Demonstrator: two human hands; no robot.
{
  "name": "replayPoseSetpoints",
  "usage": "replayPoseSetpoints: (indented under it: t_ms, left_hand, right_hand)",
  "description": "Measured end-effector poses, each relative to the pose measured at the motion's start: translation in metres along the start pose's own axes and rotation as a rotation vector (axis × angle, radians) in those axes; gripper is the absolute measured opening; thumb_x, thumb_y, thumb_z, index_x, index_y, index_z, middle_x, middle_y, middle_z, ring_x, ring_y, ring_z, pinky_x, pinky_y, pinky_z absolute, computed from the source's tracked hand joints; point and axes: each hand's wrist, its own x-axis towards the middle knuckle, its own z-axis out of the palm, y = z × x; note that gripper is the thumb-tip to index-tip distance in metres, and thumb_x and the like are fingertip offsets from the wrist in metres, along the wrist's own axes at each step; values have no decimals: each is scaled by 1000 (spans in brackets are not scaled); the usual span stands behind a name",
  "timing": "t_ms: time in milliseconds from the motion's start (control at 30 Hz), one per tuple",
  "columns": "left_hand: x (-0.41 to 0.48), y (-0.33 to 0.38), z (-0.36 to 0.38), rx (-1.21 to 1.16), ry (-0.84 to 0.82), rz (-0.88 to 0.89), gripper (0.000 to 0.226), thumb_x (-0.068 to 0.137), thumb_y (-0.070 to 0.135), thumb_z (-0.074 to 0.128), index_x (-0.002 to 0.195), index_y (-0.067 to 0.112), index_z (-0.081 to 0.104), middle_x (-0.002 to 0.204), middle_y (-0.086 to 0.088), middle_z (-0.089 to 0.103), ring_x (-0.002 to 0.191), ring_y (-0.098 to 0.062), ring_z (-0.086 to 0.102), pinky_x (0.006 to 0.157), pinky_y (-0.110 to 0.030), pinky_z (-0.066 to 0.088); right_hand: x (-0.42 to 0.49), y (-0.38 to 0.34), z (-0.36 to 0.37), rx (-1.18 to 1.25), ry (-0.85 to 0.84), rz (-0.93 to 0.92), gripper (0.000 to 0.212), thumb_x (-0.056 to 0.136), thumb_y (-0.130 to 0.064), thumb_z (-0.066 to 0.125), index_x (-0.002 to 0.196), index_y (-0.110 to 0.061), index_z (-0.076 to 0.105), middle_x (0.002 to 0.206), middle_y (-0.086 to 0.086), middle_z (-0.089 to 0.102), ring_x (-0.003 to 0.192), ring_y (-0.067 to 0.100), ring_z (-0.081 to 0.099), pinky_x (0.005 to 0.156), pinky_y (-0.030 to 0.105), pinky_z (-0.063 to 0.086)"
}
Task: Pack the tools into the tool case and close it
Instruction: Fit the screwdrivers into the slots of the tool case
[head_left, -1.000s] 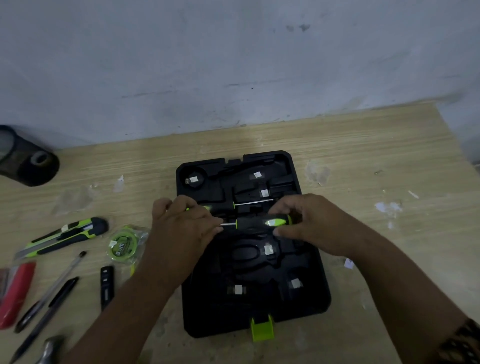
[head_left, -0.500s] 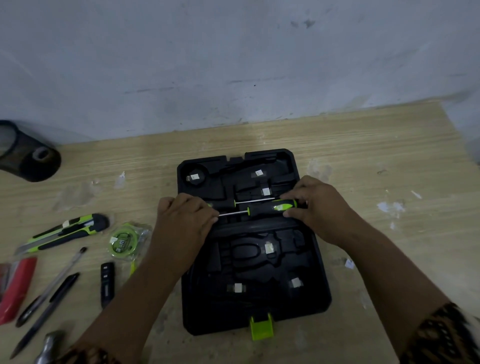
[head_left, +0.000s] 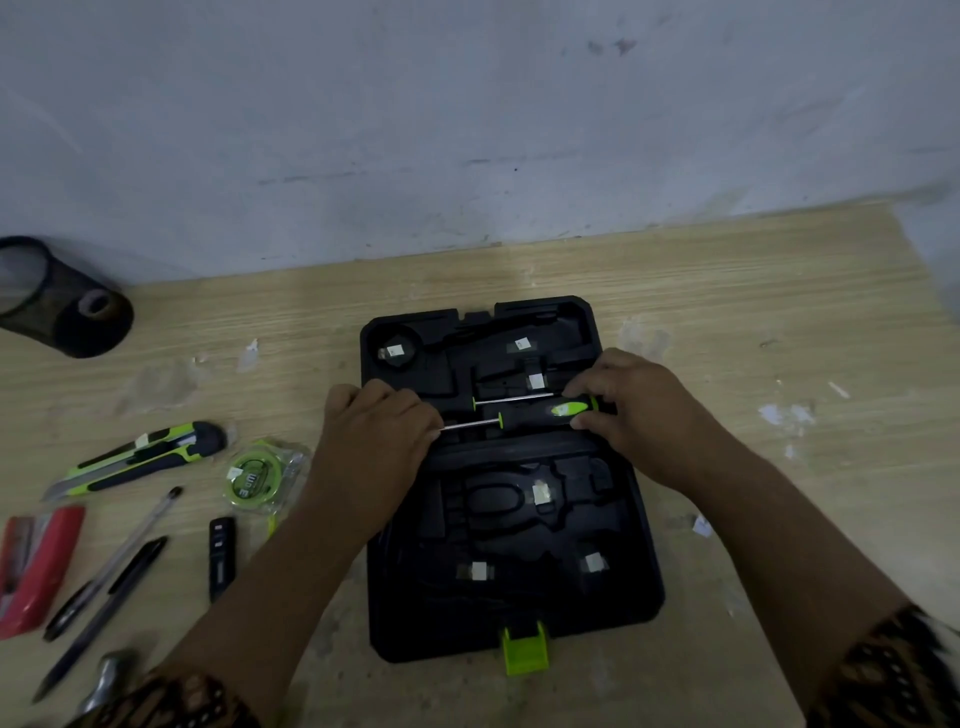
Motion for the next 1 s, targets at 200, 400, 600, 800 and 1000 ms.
replayPoseSetpoints:
  t_ms: [200,400,600,800,1000]
  left_hand:
    - [0,7,11,-13,24,4,11,87,22,58,83,25,68,80,10,65,79,-20,57,78,-36,32]
    - [-2,4,9,-12,3,-38,13,86,29,56,83,27,69,81,11,65,83,-20,57,78,-36,34]
    - [3,3,7,13,-26,-34,11,83,31,59,80,28,69,79,11,64,82,-20,55,75,-34,32]
    - [9,9,9,31,-59,-8,8,84,29,63,80,27,69,77,10,63,81,-19,53,72,-32,29]
    - [20,27,11,2,-109,-28,6,78,25,75,75,24,70,74,9,62,76,-18,53,69,-28,31]
  right_hand:
    - [-4,5,2,14,32,42,28,79,-12,77,107,-13,72,98,-2,56,83,15,55,73,27,44]
    - [-2,3,5,72,50,96,28,75,-7,80,102,-11,74,95,1,55,79,17,54,71,22,40]
    - [5,-1,4,81,12,200,28,73,-7,81,99,-13,74,89,-1,49,76,12,48,60,3,29]
    - [12,-7,4,122,-41,344,22,75,-4,78,92,-17,70,82,-5,50,66,5,47,53,5,36]
    - [15,-13,1,361,-46,498,16,71,-12,83,83,-12,72,69,-2,64,58,15,61,60,30,56]
